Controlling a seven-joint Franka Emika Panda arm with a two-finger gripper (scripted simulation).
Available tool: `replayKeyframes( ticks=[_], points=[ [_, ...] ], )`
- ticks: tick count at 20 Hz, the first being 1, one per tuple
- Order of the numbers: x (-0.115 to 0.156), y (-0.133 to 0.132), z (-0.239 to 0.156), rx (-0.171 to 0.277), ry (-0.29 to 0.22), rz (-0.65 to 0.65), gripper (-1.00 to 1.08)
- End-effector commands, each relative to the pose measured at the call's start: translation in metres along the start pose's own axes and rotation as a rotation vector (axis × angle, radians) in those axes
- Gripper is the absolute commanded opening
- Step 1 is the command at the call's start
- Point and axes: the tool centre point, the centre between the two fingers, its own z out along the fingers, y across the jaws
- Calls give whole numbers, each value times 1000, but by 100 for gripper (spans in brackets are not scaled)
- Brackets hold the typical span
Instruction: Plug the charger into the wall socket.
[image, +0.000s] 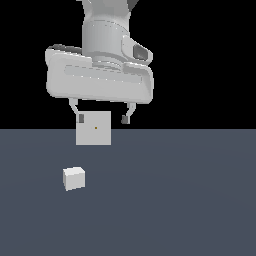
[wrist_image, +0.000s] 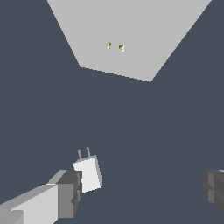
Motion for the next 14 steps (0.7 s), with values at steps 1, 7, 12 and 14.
replayKeyframes(
  ticks=[1,7,12,14],
  points=[
    [-6,-10,9,9,25,-47,100],
    [-20,-33,28,30,79,-149,100],
    [-28,-46,40,44,112,-211,100],
    [-31,-50,44,48,121,-229,100]
  ],
)
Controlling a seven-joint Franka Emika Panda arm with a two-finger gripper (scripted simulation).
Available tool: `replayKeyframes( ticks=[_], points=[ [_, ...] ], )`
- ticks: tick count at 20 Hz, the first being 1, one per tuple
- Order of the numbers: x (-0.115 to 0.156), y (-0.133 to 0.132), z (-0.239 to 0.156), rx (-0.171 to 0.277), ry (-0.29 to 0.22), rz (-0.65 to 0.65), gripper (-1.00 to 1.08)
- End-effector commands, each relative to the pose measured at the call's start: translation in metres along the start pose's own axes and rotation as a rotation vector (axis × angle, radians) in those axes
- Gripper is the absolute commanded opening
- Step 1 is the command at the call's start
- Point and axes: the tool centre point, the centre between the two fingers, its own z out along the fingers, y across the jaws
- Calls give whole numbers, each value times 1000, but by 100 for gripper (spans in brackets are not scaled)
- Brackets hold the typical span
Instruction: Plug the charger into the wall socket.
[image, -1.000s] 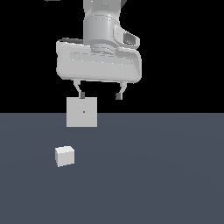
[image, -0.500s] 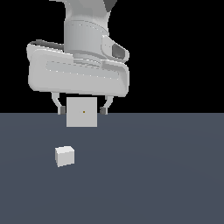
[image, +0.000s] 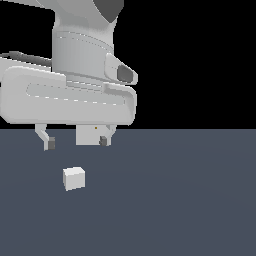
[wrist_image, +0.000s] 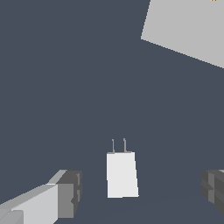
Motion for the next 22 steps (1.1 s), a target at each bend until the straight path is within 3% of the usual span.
replayKeyframes(
  ticks=[1,22],
  points=[
    [-2,-5,4,5,13,-24,100],
    [-11,-11,26,10,24,-50,100]
  ],
)
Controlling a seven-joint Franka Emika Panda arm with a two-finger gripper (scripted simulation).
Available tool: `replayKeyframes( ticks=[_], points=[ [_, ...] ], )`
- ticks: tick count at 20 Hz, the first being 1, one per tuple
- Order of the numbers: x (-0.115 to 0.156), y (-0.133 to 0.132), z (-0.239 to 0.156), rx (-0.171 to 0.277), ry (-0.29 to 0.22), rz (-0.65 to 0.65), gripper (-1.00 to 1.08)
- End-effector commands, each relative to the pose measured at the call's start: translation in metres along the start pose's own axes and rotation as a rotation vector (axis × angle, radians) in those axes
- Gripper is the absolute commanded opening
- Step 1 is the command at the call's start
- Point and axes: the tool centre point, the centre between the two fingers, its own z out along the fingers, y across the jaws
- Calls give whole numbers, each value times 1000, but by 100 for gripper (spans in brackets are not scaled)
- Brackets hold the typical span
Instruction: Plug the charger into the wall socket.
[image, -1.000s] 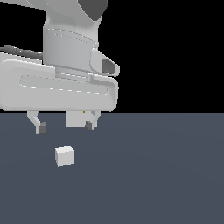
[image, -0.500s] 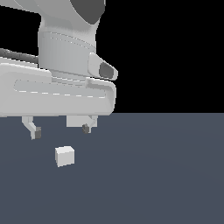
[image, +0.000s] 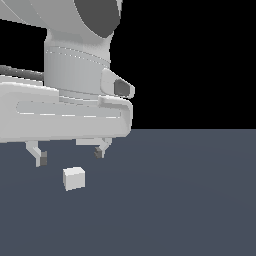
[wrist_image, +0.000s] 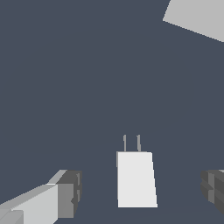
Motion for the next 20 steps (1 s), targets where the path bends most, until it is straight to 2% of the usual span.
replayKeyframes(
  ticks=[1,12,13,20],
  points=[
    [-3,0,9,0,-1,0,100],
    [-13,0,37,0,-1,0,100],
    [-13,0,37,0,-1,0,-100],
    [-13,0,37,0,-1,0,-100]
  ],
)
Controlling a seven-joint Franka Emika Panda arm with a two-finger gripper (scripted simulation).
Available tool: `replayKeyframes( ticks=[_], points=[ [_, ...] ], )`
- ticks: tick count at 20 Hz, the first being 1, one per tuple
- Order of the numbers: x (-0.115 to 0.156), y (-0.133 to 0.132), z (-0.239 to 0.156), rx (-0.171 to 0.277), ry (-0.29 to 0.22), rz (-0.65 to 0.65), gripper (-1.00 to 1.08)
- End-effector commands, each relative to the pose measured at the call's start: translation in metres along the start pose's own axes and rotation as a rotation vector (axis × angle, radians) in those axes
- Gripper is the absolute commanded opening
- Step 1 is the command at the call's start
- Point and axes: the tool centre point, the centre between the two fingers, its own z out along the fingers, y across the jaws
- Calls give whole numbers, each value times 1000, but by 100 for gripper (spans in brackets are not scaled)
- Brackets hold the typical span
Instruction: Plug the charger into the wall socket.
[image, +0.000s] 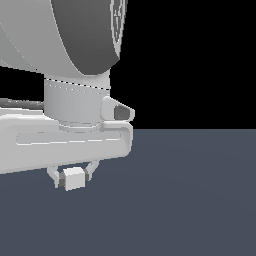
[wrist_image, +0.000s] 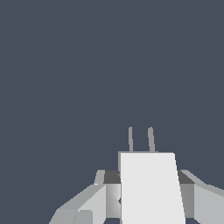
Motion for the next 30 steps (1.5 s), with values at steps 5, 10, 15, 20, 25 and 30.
replayKeyframes(
  ticks=[5,10,15,20,25,30],
  points=[
    [1,0,0,-1,0,3,-100],
    [8,1,-5,-11,2,37,-100],
    [22,5,-14,-32,4,106,-100],
    [40,11,-27,-61,6,199,-100],
    [59,20,-41,-95,7,302,-100],
    [73,29,-53,-124,6,386,-100]
  ],
)
